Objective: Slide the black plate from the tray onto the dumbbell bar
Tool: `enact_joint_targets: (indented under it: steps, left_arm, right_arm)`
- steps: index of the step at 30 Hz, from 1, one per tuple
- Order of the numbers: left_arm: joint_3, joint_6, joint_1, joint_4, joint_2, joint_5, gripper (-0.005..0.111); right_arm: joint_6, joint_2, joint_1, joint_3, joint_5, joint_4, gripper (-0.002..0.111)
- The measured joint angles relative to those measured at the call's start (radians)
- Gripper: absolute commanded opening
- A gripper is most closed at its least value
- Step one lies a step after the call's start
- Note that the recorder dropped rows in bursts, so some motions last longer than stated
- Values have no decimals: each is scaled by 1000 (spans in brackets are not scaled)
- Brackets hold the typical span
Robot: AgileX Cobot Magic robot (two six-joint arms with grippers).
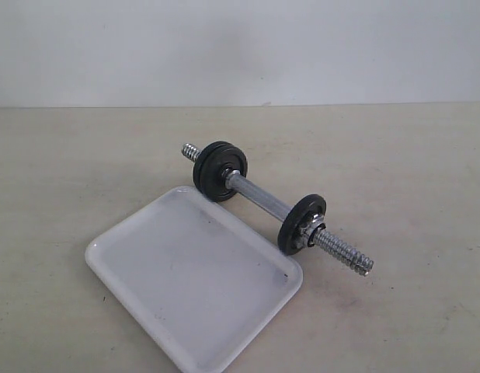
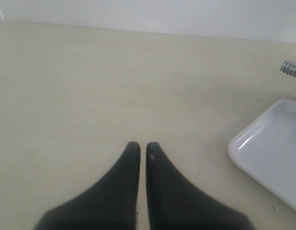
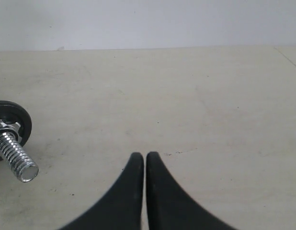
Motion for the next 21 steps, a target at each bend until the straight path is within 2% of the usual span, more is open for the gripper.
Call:
enact_joint_targets:
  steps: [21]
  left_arm:
    - [0, 0, 0, 0, 0, 0, 4]
  right_arm:
    - [0, 0, 0, 0, 8, 0, 0]
